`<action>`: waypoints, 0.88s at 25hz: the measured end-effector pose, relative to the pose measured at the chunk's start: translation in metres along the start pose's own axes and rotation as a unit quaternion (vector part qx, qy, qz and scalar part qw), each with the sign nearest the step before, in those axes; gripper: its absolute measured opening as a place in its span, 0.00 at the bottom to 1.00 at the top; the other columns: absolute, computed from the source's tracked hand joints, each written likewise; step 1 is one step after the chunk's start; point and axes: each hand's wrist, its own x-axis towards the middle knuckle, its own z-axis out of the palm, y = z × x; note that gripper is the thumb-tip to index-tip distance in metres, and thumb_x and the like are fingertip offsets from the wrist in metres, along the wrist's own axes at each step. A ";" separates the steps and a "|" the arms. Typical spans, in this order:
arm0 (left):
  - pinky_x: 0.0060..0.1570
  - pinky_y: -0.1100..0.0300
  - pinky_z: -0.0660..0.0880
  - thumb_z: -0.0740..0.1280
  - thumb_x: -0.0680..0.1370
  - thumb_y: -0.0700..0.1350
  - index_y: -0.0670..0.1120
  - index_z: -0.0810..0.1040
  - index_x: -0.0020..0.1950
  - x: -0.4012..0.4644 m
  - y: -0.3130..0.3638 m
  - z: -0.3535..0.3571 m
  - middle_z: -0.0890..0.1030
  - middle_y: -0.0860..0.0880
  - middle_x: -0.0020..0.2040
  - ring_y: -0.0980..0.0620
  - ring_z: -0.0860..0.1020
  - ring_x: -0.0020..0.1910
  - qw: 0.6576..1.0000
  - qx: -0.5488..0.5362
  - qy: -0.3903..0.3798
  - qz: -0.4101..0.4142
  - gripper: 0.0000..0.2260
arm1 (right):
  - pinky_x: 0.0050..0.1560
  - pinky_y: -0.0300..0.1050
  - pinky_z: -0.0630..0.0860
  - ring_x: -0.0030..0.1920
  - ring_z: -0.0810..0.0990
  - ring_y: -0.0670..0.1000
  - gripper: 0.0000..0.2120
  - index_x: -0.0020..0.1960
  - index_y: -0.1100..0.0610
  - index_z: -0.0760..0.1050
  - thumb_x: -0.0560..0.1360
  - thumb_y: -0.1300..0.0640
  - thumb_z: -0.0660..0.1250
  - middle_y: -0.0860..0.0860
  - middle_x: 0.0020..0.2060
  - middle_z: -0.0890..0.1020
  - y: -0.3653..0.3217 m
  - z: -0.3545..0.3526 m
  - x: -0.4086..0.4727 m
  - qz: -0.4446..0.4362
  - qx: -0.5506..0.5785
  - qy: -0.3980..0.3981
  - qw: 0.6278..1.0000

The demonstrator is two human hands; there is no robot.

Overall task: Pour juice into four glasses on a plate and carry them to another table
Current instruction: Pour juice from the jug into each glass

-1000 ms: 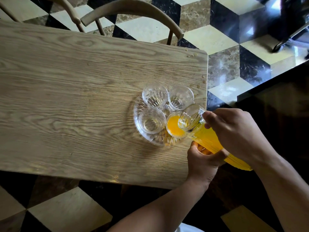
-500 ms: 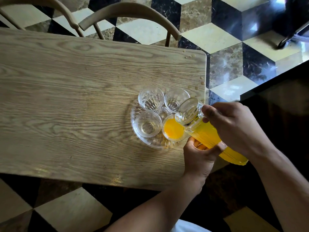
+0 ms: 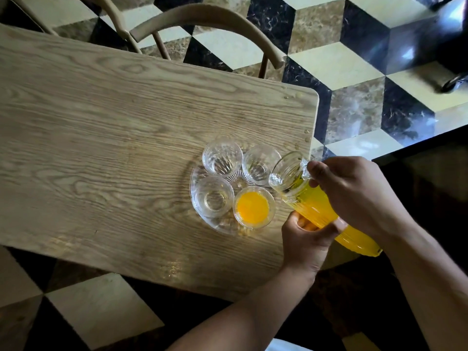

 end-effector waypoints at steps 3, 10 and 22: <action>0.33 0.68 0.75 0.79 0.69 0.29 0.44 0.80 0.47 0.006 -0.001 0.005 0.84 0.56 0.33 0.63 0.77 0.30 1.000 -0.019 0.008 0.012 0.15 | 0.27 0.43 0.64 0.20 0.69 0.46 0.20 0.35 0.55 0.81 0.82 0.46 0.65 0.45 0.18 0.74 0.000 -0.001 0.011 -0.007 -0.021 -0.003 1.000; 0.36 0.65 0.76 0.80 0.67 0.31 0.45 0.81 0.46 0.019 -0.005 0.014 0.85 0.53 0.37 0.59 0.78 0.33 0.998 -0.055 0.032 0.013 0.15 | 0.26 0.42 0.64 0.21 0.72 0.44 0.20 0.35 0.56 0.81 0.81 0.47 0.65 0.49 0.20 0.75 -0.004 0.000 0.030 -0.018 -0.052 -0.027 0.998; 0.43 0.52 0.73 0.83 0.58 0.50 0.47 0.77 0.42 0.034 -0.018 0.024 0.80 0.45 0.39 0.50 0.73 0.42 0.996 -0.052 0.070 -0.013 0.20 | 0.28 0.44 0.63 0.25 0.69 0.52 0.23 0.39 0.63 0.82 0.82 0.47 0.64 0.49 0.20 0.72 -0.017 0.001 0.044 -0.025 -0.106 -0.059 0.992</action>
